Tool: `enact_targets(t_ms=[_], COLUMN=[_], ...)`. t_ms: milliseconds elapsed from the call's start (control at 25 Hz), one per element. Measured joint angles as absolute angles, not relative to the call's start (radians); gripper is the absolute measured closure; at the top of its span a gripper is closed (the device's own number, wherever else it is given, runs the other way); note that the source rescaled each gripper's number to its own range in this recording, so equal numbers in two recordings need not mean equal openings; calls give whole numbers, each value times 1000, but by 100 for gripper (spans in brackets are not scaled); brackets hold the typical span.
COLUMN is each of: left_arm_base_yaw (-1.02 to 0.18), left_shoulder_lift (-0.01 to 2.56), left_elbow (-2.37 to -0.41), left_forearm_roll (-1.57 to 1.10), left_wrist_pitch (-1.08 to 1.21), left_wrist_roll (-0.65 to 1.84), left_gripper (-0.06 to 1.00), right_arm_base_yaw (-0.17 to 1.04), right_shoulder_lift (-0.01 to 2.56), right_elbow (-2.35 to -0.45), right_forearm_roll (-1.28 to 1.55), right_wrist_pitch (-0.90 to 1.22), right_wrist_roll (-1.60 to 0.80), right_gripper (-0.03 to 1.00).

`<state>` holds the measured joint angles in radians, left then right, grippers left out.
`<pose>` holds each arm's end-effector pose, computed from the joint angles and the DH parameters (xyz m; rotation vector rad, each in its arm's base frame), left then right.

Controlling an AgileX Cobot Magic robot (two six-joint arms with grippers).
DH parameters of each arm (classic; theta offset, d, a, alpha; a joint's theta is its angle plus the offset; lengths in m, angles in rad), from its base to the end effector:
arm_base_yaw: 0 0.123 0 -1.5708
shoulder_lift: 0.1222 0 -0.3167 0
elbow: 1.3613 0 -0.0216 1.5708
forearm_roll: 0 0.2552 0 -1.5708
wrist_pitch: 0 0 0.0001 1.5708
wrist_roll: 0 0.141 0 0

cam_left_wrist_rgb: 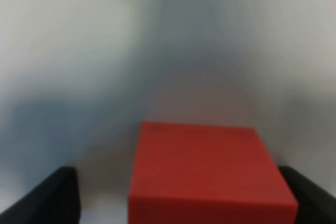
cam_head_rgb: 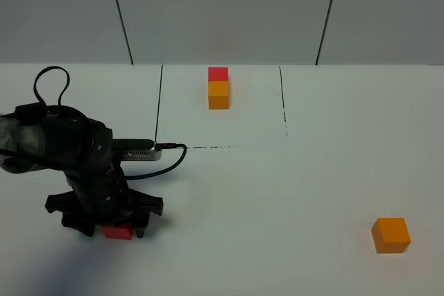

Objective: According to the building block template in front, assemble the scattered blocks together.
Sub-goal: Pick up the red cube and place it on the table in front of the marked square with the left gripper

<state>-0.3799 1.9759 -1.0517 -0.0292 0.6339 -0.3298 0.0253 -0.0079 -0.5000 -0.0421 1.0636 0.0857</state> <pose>0.3337 -0.1359 0.0814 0.0419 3.0529 -0.0795 0.0104 -0.0049 0.2564 0.0638 2.0375 0.0193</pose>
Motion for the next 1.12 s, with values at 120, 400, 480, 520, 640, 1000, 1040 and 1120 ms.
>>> enact_targets(t_ms=[120, 400, 480, 520, 640, 1000, 1040, 1120], left_arm_base_yaw=[-380, -380, -380, -380, -380, -380, -380, -380], left_shoulder_lift=[1976, 1976, 1976, 1976, 1976, 1941, 1925, 1903], left_elbow=[-1052, -1052, -1052, -1052, -1052, -1149, -1177, -1233], left_forearm_roll=[-29, -36, -36, -36, -36, 23, 24, 24], left_wrist_pitch=[640, 656, 656, 656, 657, 800, 829, 891], left_wrist_roll=[-330, -334, -334, -334, -334, -202, -155, -67], left_gripper=[51, 94, 94, 94, 94, 94, 94, 94], right_arm_base_yaw=[25, 25, 25, 25, 25, 25, 25, 25], right_shoulder_lift=[-8, -8, -8, -8, -8, -8, -8, -8], right_elbow=[-500, -500, -500, -500, -500, -500, -500, -500], right_forearm_roll=[-42, -42, -42, -42, -42, -42, -42, -42], right_wrist_pitch=[1064, 1064, 1064, 1064, 1064, 1064, 1064, 1064], right_wrist_roll=[86, 86, 86, 86, 86, 86, 86, 86], right_gripper=[18, 18, 18, 18, 18, 18, 18, 18])
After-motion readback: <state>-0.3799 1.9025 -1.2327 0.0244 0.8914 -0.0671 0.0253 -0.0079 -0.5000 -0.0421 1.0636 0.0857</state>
